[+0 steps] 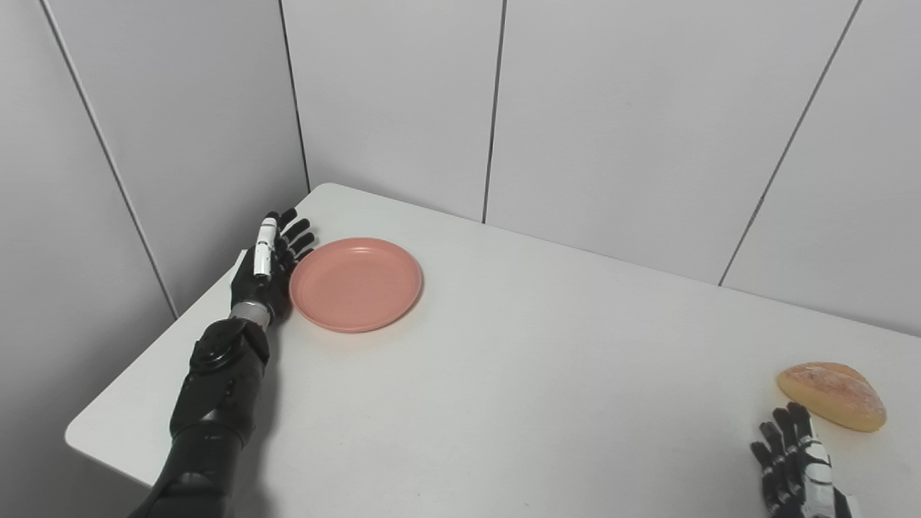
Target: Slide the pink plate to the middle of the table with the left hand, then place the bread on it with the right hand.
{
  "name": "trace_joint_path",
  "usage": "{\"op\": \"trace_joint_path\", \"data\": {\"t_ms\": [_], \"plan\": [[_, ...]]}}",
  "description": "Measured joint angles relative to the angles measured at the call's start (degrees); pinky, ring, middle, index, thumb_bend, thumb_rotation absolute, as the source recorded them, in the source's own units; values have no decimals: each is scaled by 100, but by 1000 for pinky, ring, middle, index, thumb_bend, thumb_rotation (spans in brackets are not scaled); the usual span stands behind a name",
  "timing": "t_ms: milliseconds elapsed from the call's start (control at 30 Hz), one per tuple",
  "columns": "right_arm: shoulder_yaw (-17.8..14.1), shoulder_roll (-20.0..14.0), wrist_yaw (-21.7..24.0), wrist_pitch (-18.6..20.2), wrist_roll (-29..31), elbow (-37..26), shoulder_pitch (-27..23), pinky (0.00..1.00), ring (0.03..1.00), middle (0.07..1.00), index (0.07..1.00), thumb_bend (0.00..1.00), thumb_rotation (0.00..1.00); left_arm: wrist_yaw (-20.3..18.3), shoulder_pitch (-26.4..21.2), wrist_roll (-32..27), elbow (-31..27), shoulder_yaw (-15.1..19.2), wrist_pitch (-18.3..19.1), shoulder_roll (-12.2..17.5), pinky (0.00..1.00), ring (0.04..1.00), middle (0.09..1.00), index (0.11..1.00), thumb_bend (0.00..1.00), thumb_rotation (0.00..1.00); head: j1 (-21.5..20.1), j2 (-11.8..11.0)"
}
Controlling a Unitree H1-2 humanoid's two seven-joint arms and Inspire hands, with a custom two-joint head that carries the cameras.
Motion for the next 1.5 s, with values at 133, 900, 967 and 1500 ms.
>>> {"op": "trace_joint_path", "data": {"t_ms": [133,900,967,1500], "plan": [[3,1,-3,0,-6,-9,5,1000,1000,1000,1000,263,1000,-5,-3,-2,-1,-54,-11,-54,889,876,872,867,298,1000,-9,9],[33,48,-35,11,-153,-112,85,1000,995,998,998,255,1000,-417,-66,-48,38,-147,-56,-285,896,889,888,878,280,1000,-264,123],[34,64,-43,11,-162,-116,88,1000,992,996,996,256,1000,-451,-84,-114,34,-158,-55,-358,890,884,886,877,277,1000,-307,141],[70,116,-61,11,-263,-126,98,1000,983,994,998,282,1000,-559,-240,-107,260,-490,-373,-593,870,858,849,840,388,1000,-677,299]]}}
